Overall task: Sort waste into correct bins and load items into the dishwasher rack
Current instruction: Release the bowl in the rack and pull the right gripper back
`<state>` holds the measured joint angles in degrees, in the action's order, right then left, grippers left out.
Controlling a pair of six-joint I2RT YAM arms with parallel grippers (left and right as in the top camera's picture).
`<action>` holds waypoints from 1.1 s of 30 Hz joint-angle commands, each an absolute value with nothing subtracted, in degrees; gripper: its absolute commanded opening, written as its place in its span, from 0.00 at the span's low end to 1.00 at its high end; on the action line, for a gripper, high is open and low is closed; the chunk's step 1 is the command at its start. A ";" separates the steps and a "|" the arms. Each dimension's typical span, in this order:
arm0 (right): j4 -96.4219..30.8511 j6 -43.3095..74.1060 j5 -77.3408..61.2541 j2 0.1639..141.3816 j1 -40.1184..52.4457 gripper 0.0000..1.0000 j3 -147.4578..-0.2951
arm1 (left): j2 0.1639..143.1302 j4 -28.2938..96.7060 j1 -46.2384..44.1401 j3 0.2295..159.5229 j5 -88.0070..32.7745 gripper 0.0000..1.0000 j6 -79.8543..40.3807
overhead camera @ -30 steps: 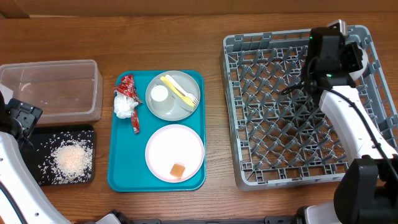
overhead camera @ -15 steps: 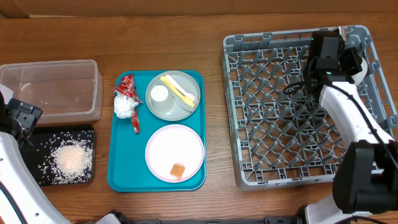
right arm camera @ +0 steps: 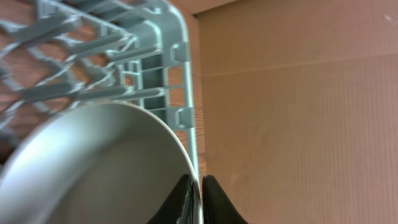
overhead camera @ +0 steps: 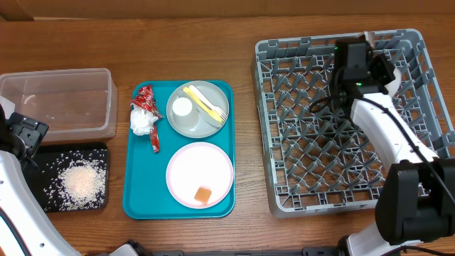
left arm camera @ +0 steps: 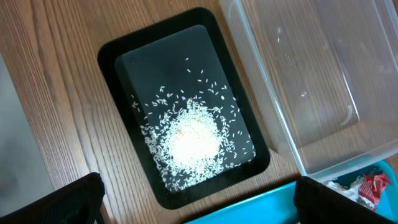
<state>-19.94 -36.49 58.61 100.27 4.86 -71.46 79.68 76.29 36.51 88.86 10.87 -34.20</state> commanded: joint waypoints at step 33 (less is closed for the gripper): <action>-61.80 10.33 -14.15 102.74 10.09 0.82 -105.73 | 79.88 76.34 36.69 89.36 10.48 1.00 -34.74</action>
<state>-58.94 5.96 -4.25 103.57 11.44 -98.89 79.68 76.31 36.51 88.86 10.70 -34.20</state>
